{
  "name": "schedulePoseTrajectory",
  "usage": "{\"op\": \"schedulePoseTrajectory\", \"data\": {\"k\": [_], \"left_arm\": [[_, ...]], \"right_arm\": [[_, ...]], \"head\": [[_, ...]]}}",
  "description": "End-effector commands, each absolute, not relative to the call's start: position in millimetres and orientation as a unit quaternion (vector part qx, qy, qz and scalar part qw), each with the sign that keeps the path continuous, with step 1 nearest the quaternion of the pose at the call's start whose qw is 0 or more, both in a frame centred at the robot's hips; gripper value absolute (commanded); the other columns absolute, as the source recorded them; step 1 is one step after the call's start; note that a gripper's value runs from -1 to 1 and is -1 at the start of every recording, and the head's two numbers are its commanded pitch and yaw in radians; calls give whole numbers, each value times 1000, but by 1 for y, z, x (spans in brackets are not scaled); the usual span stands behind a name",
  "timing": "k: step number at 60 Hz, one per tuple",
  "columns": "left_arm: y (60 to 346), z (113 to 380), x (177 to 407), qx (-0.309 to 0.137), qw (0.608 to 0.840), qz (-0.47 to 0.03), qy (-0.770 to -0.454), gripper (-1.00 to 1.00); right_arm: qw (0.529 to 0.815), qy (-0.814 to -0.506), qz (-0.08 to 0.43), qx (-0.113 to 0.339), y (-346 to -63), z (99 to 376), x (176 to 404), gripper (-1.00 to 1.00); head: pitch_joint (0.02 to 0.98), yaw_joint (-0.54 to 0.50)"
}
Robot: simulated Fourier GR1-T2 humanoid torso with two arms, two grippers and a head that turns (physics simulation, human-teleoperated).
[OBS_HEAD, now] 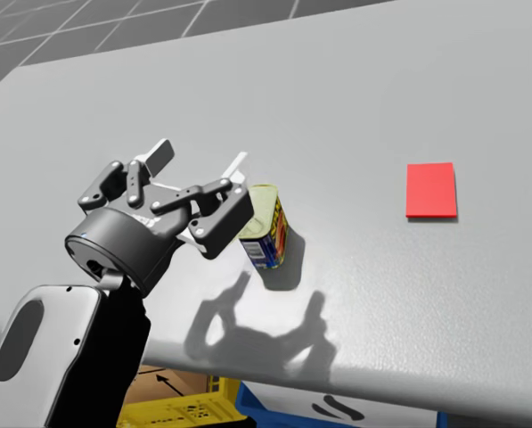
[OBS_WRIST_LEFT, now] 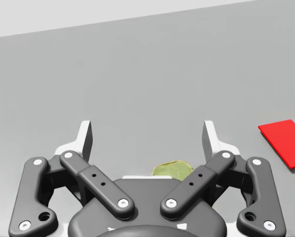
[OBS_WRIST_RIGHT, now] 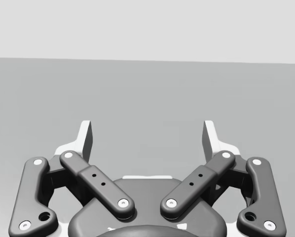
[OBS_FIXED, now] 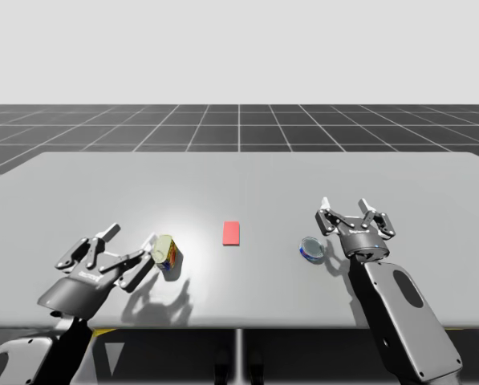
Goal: Look at the card. If it is red, pick the object on the left. If it is green, pick the object on the right.
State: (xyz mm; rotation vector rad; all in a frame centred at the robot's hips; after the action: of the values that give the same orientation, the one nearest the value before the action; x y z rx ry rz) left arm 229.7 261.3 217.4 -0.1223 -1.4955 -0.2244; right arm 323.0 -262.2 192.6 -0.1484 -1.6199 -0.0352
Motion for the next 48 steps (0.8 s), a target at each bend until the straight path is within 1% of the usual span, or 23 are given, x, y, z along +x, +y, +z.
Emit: {"op": "schedulePoseTrajectory", "data": {"k": [1,8,13,20,25,29,32,42,48], "left_arm": [[263,199,188,-63,756,-110,-642,-1000],[265,187,171,-64,771,-116,-623,-1000],[265,178,165,-66,778,-117,-613,-1000],[262,166,163,-76,782,-107,-610,-1000],[259,158,166,-83,780,-97,-613,-1000],[256,149,173,-81,774,-90,-622,-1000],[252,144,178,-90,773,-82,-622,-1000],[241,136,193,-99,776,-76,-619,-1000],[235,133,205,-93,776,-71,-620,-1000]], "right_arm": [[684,-726,-13,-71,-263,192,324,-1000],[684,-726,-13,-73,-262,192,324,-1000],[684,-726,-14,-74,-263,192,324,-1000],[684,-726,-16,-74,-263,192,323,-1000],[683,-726,-16,-73,-263,192,324,-1000],[683,-727,-17,-72,-264,193,324,-1000],[682,-727,-17,-72,-264,193,324,-1000],[682,-727,-19,-72,-265,193,324,-1000],[682,-728,-20,-71,-265,194,324,-1000]], "head": [[874,361],[875,356],[877,356],[875,357],[873,358],[870,358],[870,357],[876,353],[878,350]]}}
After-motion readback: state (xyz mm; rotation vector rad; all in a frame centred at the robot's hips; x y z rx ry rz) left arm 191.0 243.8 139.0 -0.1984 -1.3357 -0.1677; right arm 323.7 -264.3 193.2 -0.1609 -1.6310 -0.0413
